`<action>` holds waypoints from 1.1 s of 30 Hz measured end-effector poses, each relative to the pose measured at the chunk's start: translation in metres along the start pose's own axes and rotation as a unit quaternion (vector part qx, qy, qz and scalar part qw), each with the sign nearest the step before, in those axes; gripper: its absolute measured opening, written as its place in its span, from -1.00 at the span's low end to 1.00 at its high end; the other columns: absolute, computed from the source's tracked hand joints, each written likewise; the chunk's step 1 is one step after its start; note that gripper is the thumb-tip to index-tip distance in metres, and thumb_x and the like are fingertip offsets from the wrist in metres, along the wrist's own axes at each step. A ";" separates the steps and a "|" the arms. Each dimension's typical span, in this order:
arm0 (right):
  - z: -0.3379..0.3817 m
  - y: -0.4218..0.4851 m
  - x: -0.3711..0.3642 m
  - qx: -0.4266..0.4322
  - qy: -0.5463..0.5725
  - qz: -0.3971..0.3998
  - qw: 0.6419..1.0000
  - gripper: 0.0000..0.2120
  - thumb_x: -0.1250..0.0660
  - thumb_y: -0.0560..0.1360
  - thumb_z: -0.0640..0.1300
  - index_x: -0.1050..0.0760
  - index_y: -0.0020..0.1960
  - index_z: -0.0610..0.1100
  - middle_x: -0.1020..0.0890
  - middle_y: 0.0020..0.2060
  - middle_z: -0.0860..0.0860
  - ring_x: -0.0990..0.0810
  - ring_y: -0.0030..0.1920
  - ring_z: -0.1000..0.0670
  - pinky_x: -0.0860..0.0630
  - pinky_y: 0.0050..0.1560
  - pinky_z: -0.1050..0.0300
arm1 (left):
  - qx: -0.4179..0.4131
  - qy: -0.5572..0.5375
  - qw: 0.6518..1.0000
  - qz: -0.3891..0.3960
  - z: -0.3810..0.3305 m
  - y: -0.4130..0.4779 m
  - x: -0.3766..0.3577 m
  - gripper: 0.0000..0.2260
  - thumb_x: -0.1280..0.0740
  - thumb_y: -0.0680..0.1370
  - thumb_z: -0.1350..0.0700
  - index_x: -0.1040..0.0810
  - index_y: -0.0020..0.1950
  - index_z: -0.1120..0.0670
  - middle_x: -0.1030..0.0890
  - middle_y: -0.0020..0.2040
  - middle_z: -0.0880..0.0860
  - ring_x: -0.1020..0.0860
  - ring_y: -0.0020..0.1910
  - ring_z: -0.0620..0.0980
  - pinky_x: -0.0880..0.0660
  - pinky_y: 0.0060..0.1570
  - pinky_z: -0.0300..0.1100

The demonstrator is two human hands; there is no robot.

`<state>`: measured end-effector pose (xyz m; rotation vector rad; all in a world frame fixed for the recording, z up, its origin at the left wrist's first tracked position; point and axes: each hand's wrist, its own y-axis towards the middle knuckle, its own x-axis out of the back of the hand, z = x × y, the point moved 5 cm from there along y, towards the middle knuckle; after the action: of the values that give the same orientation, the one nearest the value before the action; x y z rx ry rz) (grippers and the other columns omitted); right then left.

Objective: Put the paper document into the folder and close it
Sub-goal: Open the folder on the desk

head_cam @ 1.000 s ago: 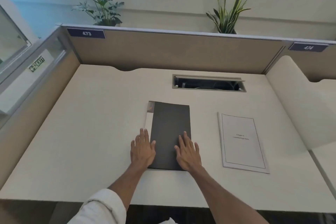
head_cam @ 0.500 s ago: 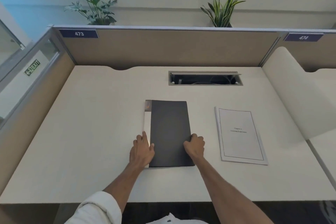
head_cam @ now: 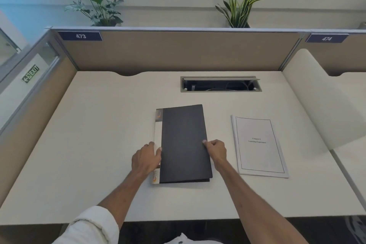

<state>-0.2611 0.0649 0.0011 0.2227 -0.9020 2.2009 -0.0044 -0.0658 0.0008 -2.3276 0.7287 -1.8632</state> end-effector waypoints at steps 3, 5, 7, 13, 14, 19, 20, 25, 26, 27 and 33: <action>0.011 -0.002 -0.006 0.023 0.028 -0.014 0.999 -0.66 -0.38 0.70 -0.03 -0.62 0.14 -0.35 -0.74 0.07 -0.19 -0.59 -0.02 -0.11 -0.60 0.16 -0.11 | 0.001 -0.042 0.998 -0.037 -0.012 0.002 0.014 -0.47 -0.17 0.77 -0.22 -0.46 0.63 0.06 -0.57 0.55 0.11 -0.61 0.46 0.19 -0.61 0.39 0.13; 0.024 -0.008 -0.011 0.064 0.043 -0.029 0.997 -0.70 -0.37 0.70 -0.01 -0.60 0.02 -0.27 -0.68 -0.13 -0.08 -0.58 -0.08 -0.08 -0.53 -0.01 0.00 | -0.016 -0.098 0.994 -0.049 -0.025 0.003 0.026 -0.45 -0.18 0.75 -0.28 -0.46 0.64 0.00 -0.60 0.53 0.06 -0.64 0.45 0.17 -0.62 0.42 0.14; 0.039 -0.018 -0.016 0.111 0.088 -0.031 0.989 -0.63 -0.33 0.73 0.03 -0.57 -0.08 -0.24 -0.60 -0.25 -0.02 -0.54 -0.19 -0.05 -0.50 -0.13 0.04 | -0.041 -0.141 0.987 -0.065 -0.041 0.004 0.042 -0.44 -0.17 0.73 -0.34 -0.46 0.63 -0.08 -0.66 0.46 -0.03 -0.68 0.39 0.12 -0.63 0.40 0.14; 0.078 -0.047 -0.055 0.224 0.192 0.165 0.941 -0.50 -0.14 0.82 0.00 -0.77 0.08 -0.24 -0.81 -0.09 -0.13 -0.57 -0.51 -0.08 -0.52 -0.47 0.14 | -0.097 -0.209 0.966 -0.115 -0.070 -0.004 0.089 -0.30 -0.17 0.60 -0.50 -0.37 0.66 -0.19 -0.62 0.51 -0.11 -0.68 0.38 0.07 -0.63 0.40 0.21; 0.081 -0.050 -0.063 0.234 0.189 0.184 0.936 -0.52 -0.14 0.82 -0.03 -0.77 0.10 -0.23 -0.82 -0.08 -0.14 -0.59 -0.50 -0.08 -0.55 -0.45 0.13 | -0.094 -0.206 0.966 -0.128 -0.069 -0.005 0.096 -0.32 -0.19 0.61 -0.46 -0.37 0.66 -0.19 -0.63 0.51 -0.10 -0.69 0.37 0.09 -0.64 0.39 0.21; 0.077 -0.059 -0.100 0.260 0.112 0.211 0.936 -0.74 -0.27 0.77 -0.15 -0.73 0.20 -0.20 -0.83 0.03 -0.07 -0.79 -0.12 -0.06 -0.66 -0.16 0.14 | -0.100 -0.203 0.958 -0.178 -0.051 -0.005 0.125 -0.53 -0.35 0.73 -0.10 -0.44 0.66 -0.15 -0.66 0.50 -0.07 -0.78 0.25 0.12 -0.70 0.34 0.18; 0.074 -0.061 -0.108 0.268 0.084 0.211 0.936 -0.77 -0.30 0.75 -0.16 -0.72 0.24 -0.18 -0.82 0.08 -0.07 -0.80 0.01 -0.05 -0.68 -0.05 0.14 | -0.102 -0.199 0.955 -0.195 -0.045 -0.005 0.131 -0.54 -0.36 0.74 -0.03 -0.45 0.66 -0.13 -0.66 0.50 -0.06 -0.78 0.24 0.12 -0.71 0.33 0.18; 0.059 -0.067 -0.141 0.330 -0.140 0.171 0.918 -0.69 -0.36 0.70 -0.15 -0.62 0.43 -0.04 -0.73 0.29 0.08 -0.71 0.27 0.00 -0.65 0.39 -0.05 | -0.059 -0.079 0.969 -0.228 0.002 0.002 0.144 -0.35 -0.34 0.69 0.25 -0.26 0.77 0.00 -0.64 0.49 0.06 -0.77 0.12 0.16 -0.77 0.17 0.08; 0.055 -0.067 -0.146 0.344 -0.203 0.167 0.901 -0.63 -0.34 0.69 -0.15 -0.57 0.49 -0.03 -0.69 0.36 0.06 -0.68 0.34 -0.03 -0.60 0.44 -0.06 | -0.044 -0.053 0.973 -0.222 0.011 0.003 0.144 -0.29 -0.36 0.67 0.28 -0.20 0.79 0.02 -0.58 0.55 0.06 -0.76 0.06 0.14 -0.78 0.10 0.06; 0.050 -0.066 -0.150 0.358 -0.270 0.169 0.878 -0.57 -0.32 0.70 -0.14 -0.52 0.56 -0.03 -0.64 0.44 0.03 -0.62 0.42 -0.07 -0.55 0.49 -0.07 | -0.030 -0.028 0.976 -0.216 0.021 0.003 0.143 -0.24 -0.39 0.66 0.29 -0.14 0.80 0.04 -0.50 0.62 0.07 -0.75 0.01 0.12 -0.78 0.04 0.01; 0.009 -0.053 -0.158 0.369 -0.468 0.215 0.774 -0.28 -0.22 0.75 -0.04 0.01 0.82 -0.04 -0.01 0.81 0.02 -0.02 0.82 -0.07 0.02 0.82 -0.18 | 0.039 0.060 0.976 -0.205 0.065 0.004 0.129 -0.10 -0.57 0.59 0.22 -0.08 0.78 0.18 -0.21 0.68 0.19 -0.53 0.43 0.19 -0.74 0.19 -0.02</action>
<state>-0.1121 -0.0052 -0.0281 1.7703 -0.4910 2.7832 0.0747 -0.1366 0.0986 -2.4762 0.1820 -2.1567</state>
